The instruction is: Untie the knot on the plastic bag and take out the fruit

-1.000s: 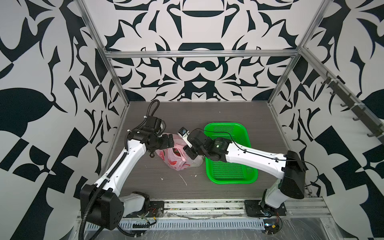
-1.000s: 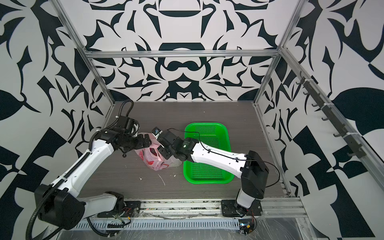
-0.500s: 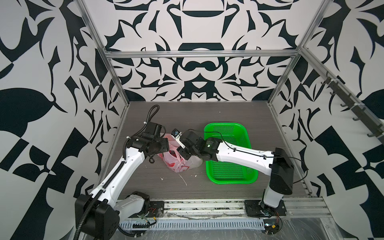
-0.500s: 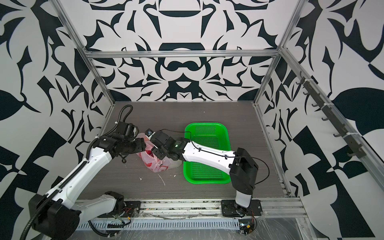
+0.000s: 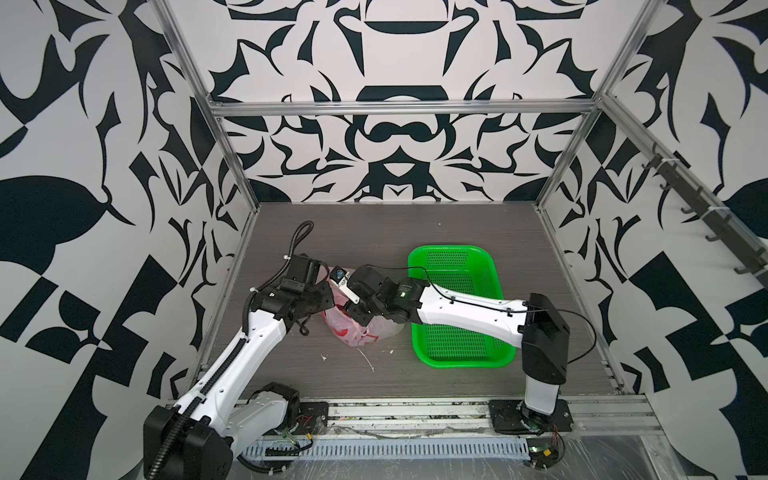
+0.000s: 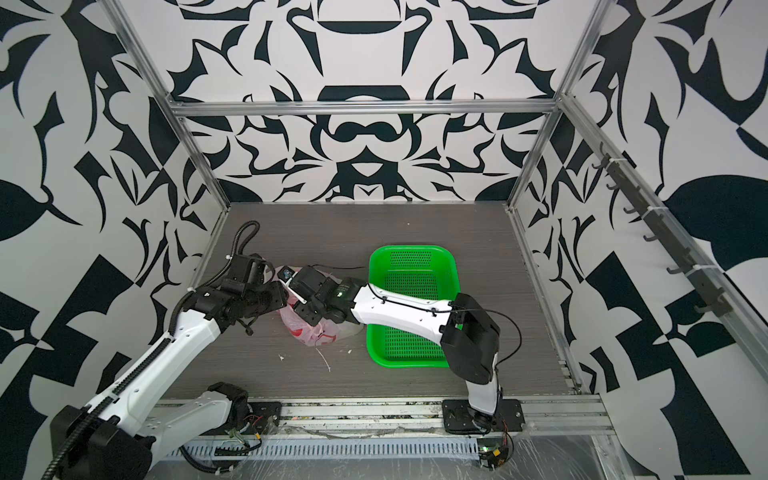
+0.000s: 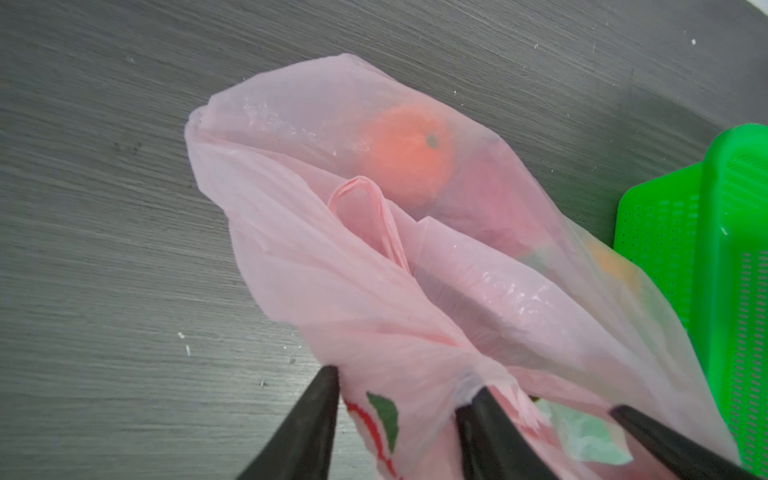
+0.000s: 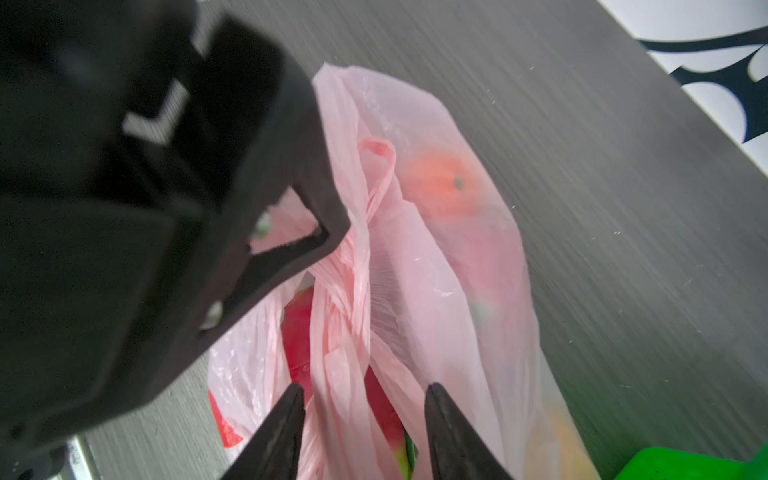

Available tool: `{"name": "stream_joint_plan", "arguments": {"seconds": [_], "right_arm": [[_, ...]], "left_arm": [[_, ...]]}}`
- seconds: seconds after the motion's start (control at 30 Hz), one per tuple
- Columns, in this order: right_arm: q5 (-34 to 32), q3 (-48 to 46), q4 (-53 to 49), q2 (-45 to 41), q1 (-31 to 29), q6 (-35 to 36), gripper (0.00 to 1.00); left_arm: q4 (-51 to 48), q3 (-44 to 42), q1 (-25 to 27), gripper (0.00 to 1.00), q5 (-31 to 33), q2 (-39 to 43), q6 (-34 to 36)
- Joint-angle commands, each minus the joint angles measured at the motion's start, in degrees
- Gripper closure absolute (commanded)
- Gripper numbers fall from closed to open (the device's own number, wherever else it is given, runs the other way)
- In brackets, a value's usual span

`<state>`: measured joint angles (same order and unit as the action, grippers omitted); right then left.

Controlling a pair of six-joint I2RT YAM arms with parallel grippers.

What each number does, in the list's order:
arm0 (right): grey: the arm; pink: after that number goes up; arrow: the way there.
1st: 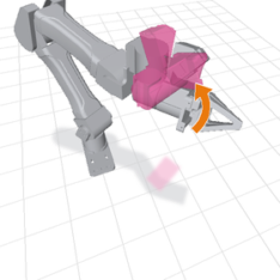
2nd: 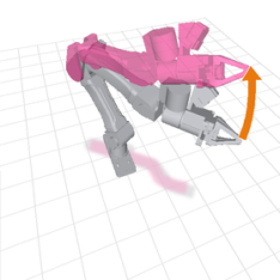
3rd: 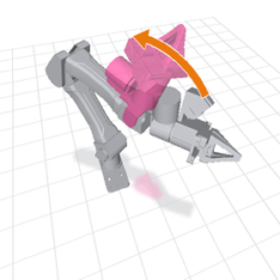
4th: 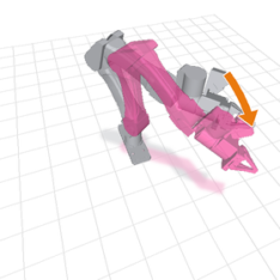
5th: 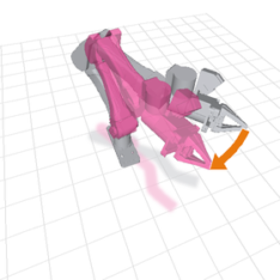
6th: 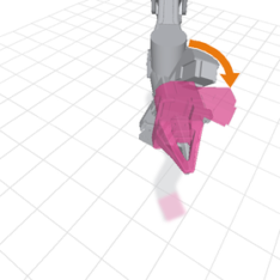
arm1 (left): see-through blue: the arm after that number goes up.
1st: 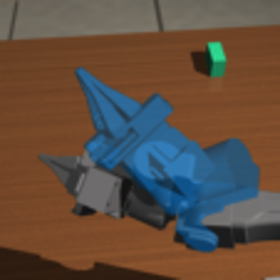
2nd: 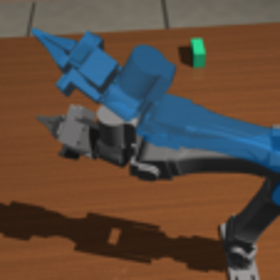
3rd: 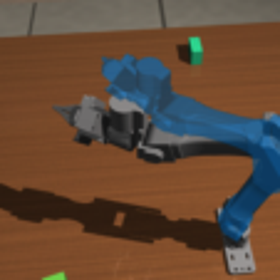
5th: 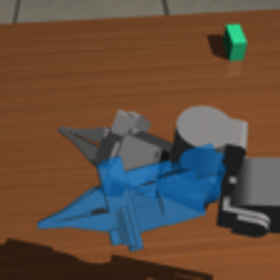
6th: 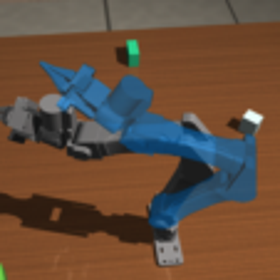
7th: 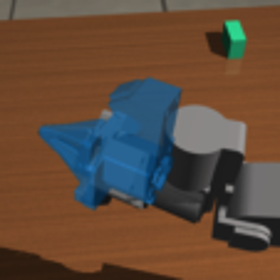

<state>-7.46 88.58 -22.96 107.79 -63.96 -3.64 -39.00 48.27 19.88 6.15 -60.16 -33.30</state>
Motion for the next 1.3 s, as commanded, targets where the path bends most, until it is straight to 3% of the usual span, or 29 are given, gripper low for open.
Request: {"name": "stream_joint_plan", "arguments": {"seconds": [0.0,0.1,0.23,0.37,0.6,0.9,1.27], "right_arm": [[1.3,2.6,0.4,0.7,-0.3,0.0,0.5],[0.2,3.1,0.5,1.5,-0.2,0.1,0.57],[-0.4,2.1,2.5,0.1,-0.3,-0.2,0.73],[-2.1,1.6,3.2,-1.8,-0.2,-1.8,1.0],[-7.0,-4.8,8.4,-8.6,0.0,-4.5,1.0],[-14.2,-10.9,10.2,-15.1,1.5,-8.0,1.0],[-15.8,-18.4,11.8,-22.1,5.8,-12.7,1.0]], "left_arm": [[2.1,-1.4,0.0,0.55,-0.3,0.7,-2.0],[2.8,-1.8,0.0,0.61,-0.5,0.6,-2.4],[3.6,-2.9,0.0,0.7,-0.1,0.5,-3.0],[5.1,-4.2,0.0,0.8,1.2,0.0,-3.6],[8.6,-6.6,0.0,0.89,3.8,-0.9,-5.6],[9.4,-8.4,0.0,0.93,7.9,1.2,-8.5],[8.3,-10.4,-0.3,0.96,12.0,4.0,-11.4]]}}
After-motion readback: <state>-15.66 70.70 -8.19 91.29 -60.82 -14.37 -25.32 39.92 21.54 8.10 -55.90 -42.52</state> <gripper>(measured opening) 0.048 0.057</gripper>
